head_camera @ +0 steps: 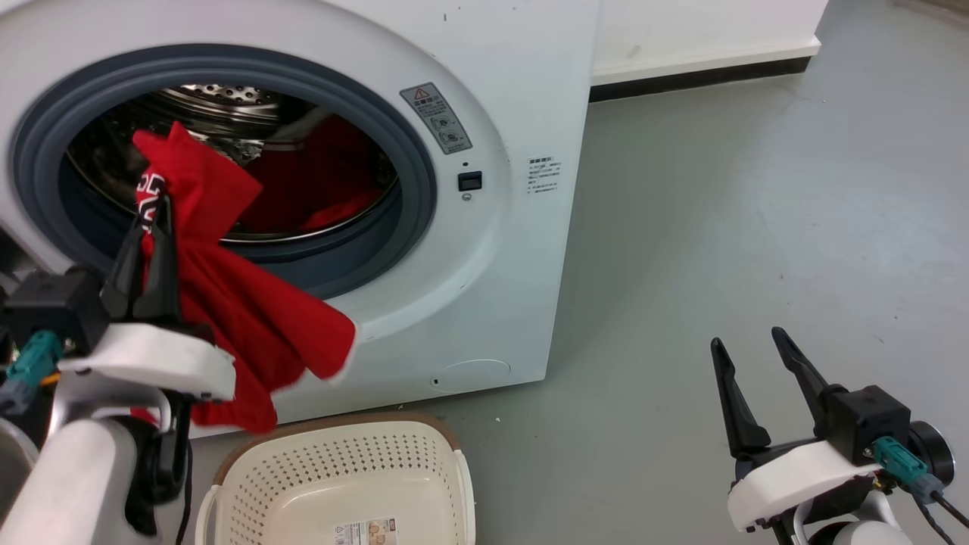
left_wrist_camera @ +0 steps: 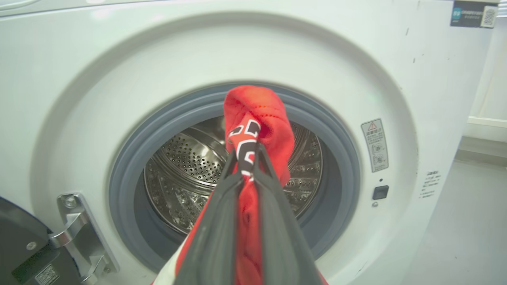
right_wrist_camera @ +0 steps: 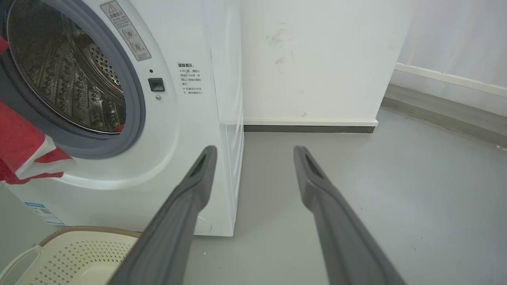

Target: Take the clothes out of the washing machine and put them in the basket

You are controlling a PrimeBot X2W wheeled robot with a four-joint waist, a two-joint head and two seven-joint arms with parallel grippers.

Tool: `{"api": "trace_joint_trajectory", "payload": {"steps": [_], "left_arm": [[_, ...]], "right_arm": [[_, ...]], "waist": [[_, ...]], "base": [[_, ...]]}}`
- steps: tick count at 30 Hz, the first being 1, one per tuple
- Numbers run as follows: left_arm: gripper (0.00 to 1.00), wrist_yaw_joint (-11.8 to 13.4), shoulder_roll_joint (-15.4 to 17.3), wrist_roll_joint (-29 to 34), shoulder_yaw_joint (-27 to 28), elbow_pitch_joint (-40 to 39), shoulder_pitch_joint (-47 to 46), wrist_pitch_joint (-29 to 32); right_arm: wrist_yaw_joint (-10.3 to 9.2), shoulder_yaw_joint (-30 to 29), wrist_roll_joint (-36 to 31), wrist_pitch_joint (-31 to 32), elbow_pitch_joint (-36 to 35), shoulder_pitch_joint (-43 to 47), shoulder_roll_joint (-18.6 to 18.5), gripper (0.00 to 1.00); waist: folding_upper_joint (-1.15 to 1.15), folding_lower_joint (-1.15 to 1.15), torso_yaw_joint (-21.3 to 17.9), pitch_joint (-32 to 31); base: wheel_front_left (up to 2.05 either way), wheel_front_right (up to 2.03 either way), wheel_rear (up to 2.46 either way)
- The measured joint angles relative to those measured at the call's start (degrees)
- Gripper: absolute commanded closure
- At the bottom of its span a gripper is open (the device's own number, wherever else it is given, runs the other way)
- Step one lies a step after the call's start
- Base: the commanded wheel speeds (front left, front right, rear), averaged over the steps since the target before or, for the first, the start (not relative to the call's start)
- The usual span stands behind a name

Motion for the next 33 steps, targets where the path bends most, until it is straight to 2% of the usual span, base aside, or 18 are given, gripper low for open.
{"api": "trace_joint_trajectory", "payload": {"steps": [5, 9, 13, 17, 24, 33], "left_arm": [[1.0, 3.33, 0.0, 0.3, 0.7, -8.25, 6.45, 1.45], [1.0, 5.31, -0.88, 0.03, 0.55, -11.35, 12.21, 2.25], [1.0, 6.0, -2.71, -1.11, -1.25, -10.39, 16.95, 3.0], [1.0, 5.97, -6.1, -3.14, -3.22, -5.56, 19.78, 2.25], [1.0, 2.65, -10.34, -5.97, -5.05, 8.68, 19.95, -1.77], [1.0, -1.62, -13.47, -6.83, -6.26, 26.33, 10.17, -6.26]], "right_arm": [[0.0, -0.19, 0.03, 0.49, -0.74, 0.41, -0.01, 0.0], [0.0, -0.13, 0.02, 0.71, -0.87, 0.41, 0.0, 0.0], [0.0, -0.16, 0.04, 0.62, -1.29, 0.38, -0.01, 0.0], [0.0, 0.2, -0.44, 0.42, -1.82, -0.21, -0.01, 0.0], [0.0, 1.31, -0.85, 0.09, -2.23, -2.35, -0.02, 0.0], [0.01, 2.6, -1.52, -0.34, -3.22, -6.43, -0.01, 0.0]], "waist": [[0.0, 0.0, 1.35, 0.02], [0.0, 0.0, 2.12, 0.16], [0.0, 0.01, 2.74, 0.81], [0.0, 0.01, 3.09, 2.33], [0.0, 0.02, 2.85, 5.87], [0.0, 0.02, 1.44, 12.56]], "base": [[0.0, 0.0, 0.0], [0.0, 0.0, 0.0], [0.0, 0.0, 0.0], [0.0, 0.0, 0.0], [0.0, 0.0, 0.0], [0.0, 0.0, 0.0]]}}
